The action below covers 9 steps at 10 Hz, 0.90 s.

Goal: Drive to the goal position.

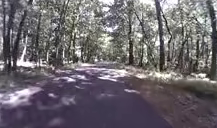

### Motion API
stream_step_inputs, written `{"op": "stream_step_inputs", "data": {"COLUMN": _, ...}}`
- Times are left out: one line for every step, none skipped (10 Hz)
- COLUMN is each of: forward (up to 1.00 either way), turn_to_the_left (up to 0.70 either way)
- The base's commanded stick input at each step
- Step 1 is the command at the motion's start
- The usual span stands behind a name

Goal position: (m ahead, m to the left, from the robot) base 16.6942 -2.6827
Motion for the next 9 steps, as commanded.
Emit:
{"op": "stream_step_inputs", "data": {"forward": 0.45, "turn_to_the_left": 0.00}}
{"op": "stream_step_inputs", "data": {"forward": 0.45, "turn_to_the_left": 0.00}}
{"op": "stream_step_inputs", "data": {"forward": 0.45, "turn_to_the_left": 0.00}}
{"op": "stream_step_inputs", "data": {"forward": 0.45, "turn_to_the_left": 0.00}}
{"op": "stream_step_inputs", "data": {"forward": 0.45, "turn_to_the_left": -0.03}}
{"op": "stream_step_inputs", "data": {"forward": 0.45, "turn_to_the_left": -0.15}}
{"op": "stream_step_inputs", "data": {"forward": 0.45, "turn_to_the_left": -0.27}}
{"op": "stream_step_inputs", "data": {"forward": 0.45, "turn_to_the_left": -0.02}}
{"op": "stream_step_inputs", "data": {"forward": 0.45, "turn_to_the_left": 0.00}}
